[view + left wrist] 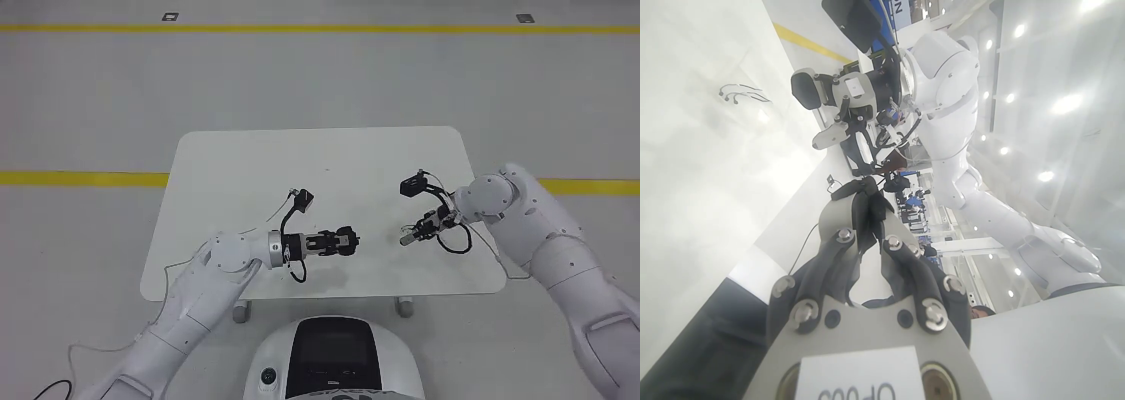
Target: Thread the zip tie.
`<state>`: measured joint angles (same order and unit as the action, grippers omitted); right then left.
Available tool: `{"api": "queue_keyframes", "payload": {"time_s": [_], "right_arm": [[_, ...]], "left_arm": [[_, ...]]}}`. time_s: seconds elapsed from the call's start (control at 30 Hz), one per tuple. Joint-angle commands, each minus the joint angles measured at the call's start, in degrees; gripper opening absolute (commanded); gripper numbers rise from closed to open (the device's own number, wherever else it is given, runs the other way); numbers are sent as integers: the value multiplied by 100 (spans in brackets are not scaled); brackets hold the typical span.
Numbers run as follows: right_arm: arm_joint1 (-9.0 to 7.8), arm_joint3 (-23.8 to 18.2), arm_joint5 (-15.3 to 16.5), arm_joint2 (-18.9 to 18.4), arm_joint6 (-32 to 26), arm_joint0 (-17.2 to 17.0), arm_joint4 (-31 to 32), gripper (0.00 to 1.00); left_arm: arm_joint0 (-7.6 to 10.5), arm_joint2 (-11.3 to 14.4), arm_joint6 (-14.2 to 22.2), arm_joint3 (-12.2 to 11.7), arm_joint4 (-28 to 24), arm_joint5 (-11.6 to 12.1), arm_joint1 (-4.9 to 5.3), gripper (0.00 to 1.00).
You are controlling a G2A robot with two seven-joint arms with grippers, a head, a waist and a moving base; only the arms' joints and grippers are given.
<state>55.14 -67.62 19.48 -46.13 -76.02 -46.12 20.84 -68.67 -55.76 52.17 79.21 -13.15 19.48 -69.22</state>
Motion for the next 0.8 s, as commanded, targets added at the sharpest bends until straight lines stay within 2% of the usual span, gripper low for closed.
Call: {"api": "queue_keyframes", "payload": {"time_s": [0.0,0.13,0.27,0.47,0.63,0.77], "right_arm": [[0,0,0,-1,-1,-1,2,100],[-11,-150,0,44,282,-67,303,100],[-26,19,0,78,499,23,505,100],[-51,86,0,378,756,154,949,100],[-148,-81,0,665,729,148,877,100],[-148,-81,0,665,729,148,877,100]], "left_arm": [[0,0,0,0,0,0,0,0],[0,0,0,0,0,0,0,0],[0,0,0,0,0,0,0,0],[0,0,0,0,0,0,0,0],[0,0,0,0,0,0,0,0],[0,0,0,0,0,0,0,0]]}}
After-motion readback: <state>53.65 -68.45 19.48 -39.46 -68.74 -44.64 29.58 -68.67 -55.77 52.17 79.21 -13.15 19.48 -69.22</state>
